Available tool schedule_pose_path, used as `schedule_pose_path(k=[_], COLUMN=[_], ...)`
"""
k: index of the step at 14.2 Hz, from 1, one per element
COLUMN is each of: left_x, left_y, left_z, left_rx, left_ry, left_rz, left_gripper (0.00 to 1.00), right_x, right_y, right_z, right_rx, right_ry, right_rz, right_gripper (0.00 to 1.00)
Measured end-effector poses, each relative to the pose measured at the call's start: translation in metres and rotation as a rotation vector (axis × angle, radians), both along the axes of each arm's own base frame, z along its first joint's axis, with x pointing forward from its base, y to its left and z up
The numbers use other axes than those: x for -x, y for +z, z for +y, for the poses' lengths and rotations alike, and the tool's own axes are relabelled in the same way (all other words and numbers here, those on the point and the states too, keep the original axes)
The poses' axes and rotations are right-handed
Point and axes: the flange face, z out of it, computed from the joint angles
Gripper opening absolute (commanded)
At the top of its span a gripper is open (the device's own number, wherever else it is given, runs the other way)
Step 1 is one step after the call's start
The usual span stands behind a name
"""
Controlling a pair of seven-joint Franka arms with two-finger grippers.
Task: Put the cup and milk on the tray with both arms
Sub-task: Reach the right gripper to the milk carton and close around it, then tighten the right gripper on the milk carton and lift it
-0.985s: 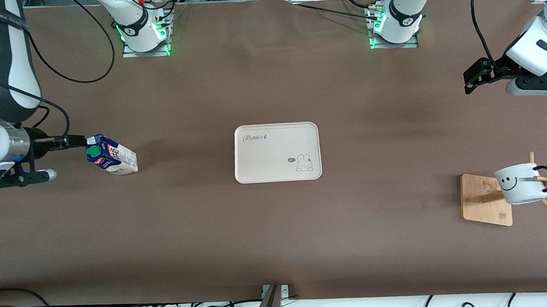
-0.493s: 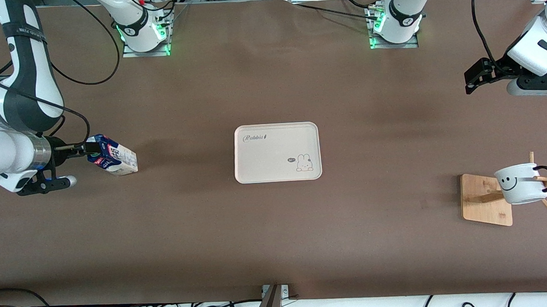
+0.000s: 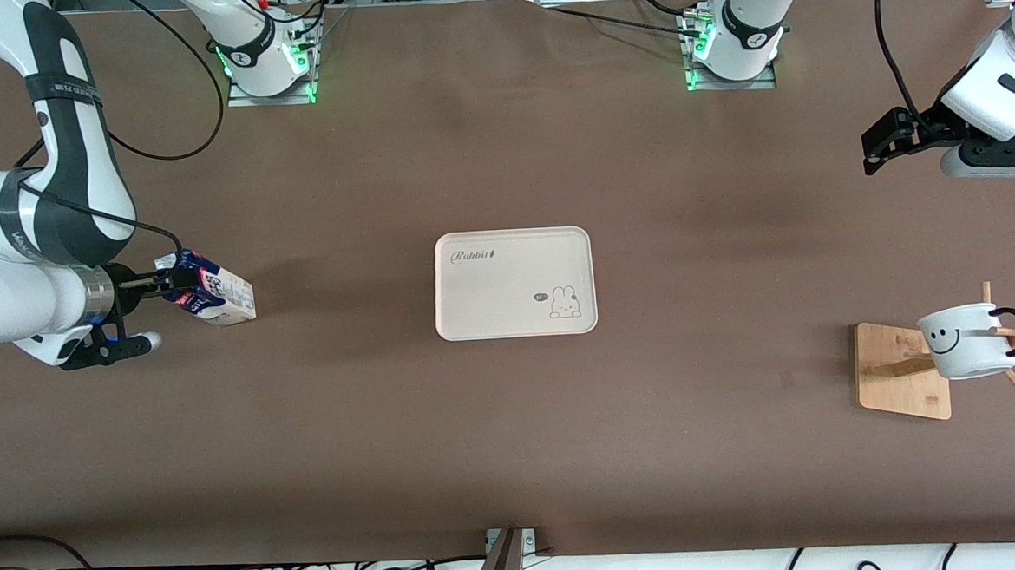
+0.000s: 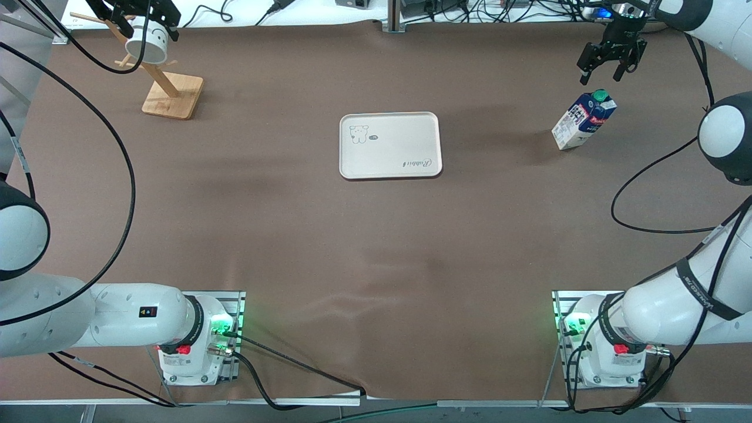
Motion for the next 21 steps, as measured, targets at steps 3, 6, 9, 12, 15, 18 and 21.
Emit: schedule_pose_path(k=[3,6,9,12,15,18,21], left_x=[0.000,0.000,0.000,0.000,0.000,0.000,0.000], left_y=[0.000,0.000,0.000,0.000,0.000,0.000,0.000], left_z=[0.000,0.000,0.000,0.000,0.000,0.000,0.000], left_rx=[0.000,0.000,0.000,0.000,0.000,0.000,0.000], left_ry=[0.000,0.000,0.000,0.000,0.000,0.000,0.000], left_rz=[0.000,0.000,0.000,0.000,0.000,0.000,0.000], left_gripper=[1.00,1.00,1.00,1.00,1.00,1.00,1.00], right_x=[0.001,0.003,0.003,0.002,0.005,0.007,0.012], right_y=[-0.002,-0.005,-0.006,-0.009,-0.022,-0.030,-0.039], right_z=[0.000,-0.002,-0.005,-0.005,-0.004,-0.005,-0.006], right_rx=[0.000,-0.008,-0.010,-0.013,-0.014,-0.014,-0.015], right_ry=[0.001,0.020,0.025,0.035,0.041,0.039,0.037], right_rz=[0.007,0.015,0.017,0.004,-0.002,0.003,0.022], right_gripper=[1.00,1.00,1.00,1.00,1.00,1.00,1.00])
